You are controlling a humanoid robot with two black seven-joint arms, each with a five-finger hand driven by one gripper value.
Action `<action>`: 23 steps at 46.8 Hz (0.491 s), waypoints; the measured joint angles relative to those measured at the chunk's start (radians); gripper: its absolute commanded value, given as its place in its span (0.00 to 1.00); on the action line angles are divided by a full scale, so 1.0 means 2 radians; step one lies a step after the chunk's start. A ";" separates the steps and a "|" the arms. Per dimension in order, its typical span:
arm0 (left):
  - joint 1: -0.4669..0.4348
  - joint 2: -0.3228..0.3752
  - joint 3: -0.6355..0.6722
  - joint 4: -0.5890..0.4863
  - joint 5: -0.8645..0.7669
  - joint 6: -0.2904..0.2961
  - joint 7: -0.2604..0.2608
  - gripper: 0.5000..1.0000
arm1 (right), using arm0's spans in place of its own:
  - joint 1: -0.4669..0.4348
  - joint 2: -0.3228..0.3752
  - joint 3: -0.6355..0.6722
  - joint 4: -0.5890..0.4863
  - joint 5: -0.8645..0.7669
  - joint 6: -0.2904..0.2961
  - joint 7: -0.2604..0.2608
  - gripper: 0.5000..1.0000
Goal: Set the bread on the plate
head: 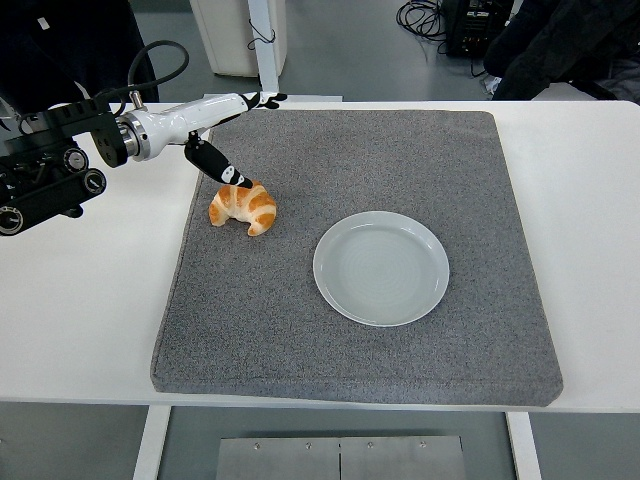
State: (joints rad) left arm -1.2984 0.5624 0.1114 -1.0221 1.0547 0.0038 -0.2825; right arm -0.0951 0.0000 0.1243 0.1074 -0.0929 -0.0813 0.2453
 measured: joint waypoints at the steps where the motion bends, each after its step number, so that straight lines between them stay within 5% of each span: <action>1: -0.004 0.003 0.010 -0.001 0.001 -0.001 -0.001 1.00 | 0.000 0.000 0.000 0.000 0.000 0.000 0.000 1.00; 23: -0.017 0.003 0.070 -0.005 0.058 0.016 0.001 1.00 | 0.000 0.000 0.000 0.000 0.000 0.000 0.000 1.00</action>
State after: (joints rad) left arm -1.3333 0.5692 0.2513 -1.0330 1.1712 0.0359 -0.2811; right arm -0.0957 0.0000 0.1243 0.1074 -0.0933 -0.0813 0.2453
